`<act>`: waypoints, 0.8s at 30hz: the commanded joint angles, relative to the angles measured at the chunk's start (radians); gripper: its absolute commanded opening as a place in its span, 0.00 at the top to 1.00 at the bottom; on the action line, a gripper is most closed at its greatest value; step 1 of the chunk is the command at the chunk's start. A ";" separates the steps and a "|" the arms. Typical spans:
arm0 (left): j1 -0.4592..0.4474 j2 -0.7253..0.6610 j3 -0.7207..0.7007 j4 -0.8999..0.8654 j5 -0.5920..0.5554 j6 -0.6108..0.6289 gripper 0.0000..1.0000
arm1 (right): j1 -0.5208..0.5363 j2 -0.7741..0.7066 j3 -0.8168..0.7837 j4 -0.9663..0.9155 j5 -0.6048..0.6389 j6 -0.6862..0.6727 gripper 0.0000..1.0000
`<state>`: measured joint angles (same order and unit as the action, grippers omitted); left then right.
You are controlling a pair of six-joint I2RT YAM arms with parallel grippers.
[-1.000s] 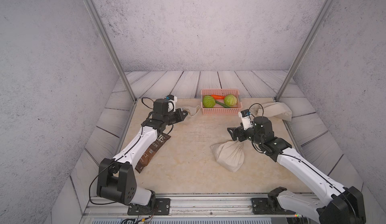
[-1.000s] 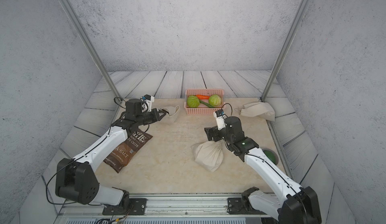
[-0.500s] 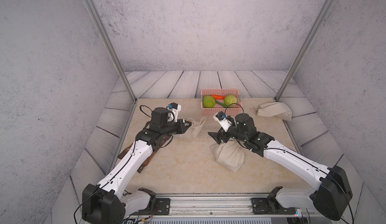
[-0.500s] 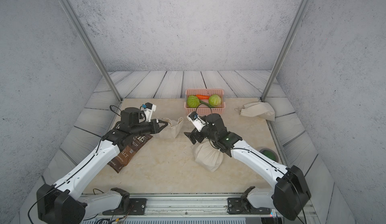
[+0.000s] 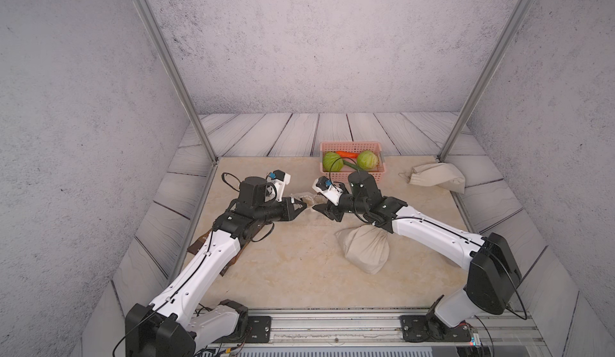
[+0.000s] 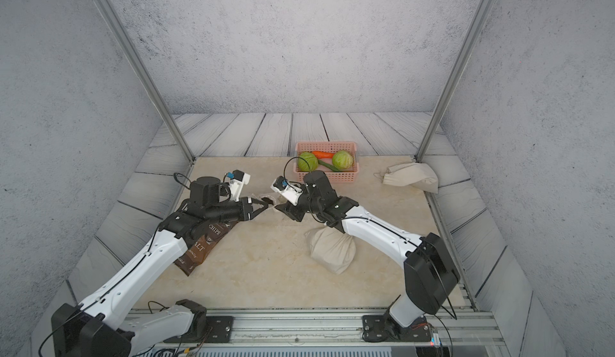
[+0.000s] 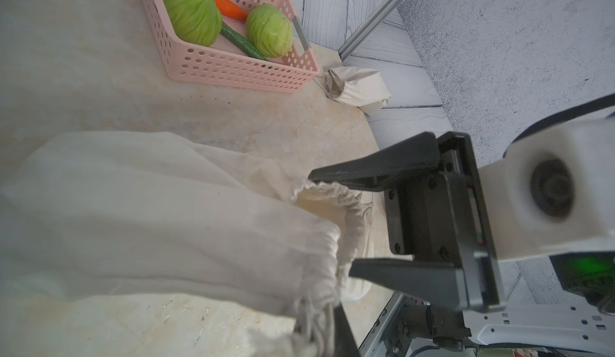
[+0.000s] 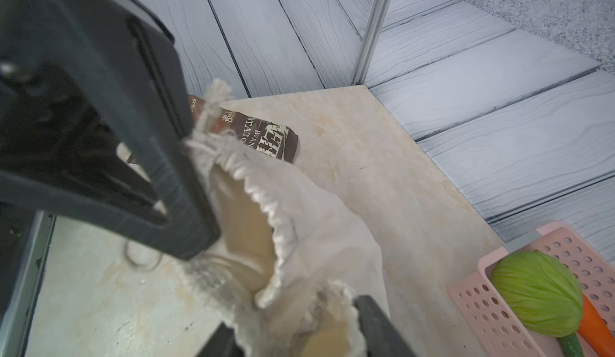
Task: Close the soil bag
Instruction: Frap the soil bag at the center of the board.
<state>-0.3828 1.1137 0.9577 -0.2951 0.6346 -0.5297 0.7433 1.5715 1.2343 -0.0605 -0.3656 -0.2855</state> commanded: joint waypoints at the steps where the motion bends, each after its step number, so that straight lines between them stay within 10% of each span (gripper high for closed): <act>1: -0.007 -0.057 -0.028 0.025 0.030 0.016 1.00 | -0.001 -0.001 0.031 -0.041 0.013 0.012 0.89; 2: -0.006 -0.065 -0.040 0.029 0.030 0.017 0.99 | -0.001 -0.006 0.025 -0.033 0.010 0.021 1.00; 17: -0.008 -0.090 -0.128 0.121 0.068 -0.004 0.81 | -0.001 -0.031 -0.007 0.030 0.040 0.101 1.00; 24: -0.008 -0.100 -0.138 0.123 0.050 0.001 0.94 | 0.001 -0.032 -0.004 0.024 0.051 0.103 1.00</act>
<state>-0.3847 1.0321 0.8276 -0.1947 0.6811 -0.5438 0.7452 1.5707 1.2327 -0.0479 -0.3336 -0.1932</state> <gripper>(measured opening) 0.070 0.047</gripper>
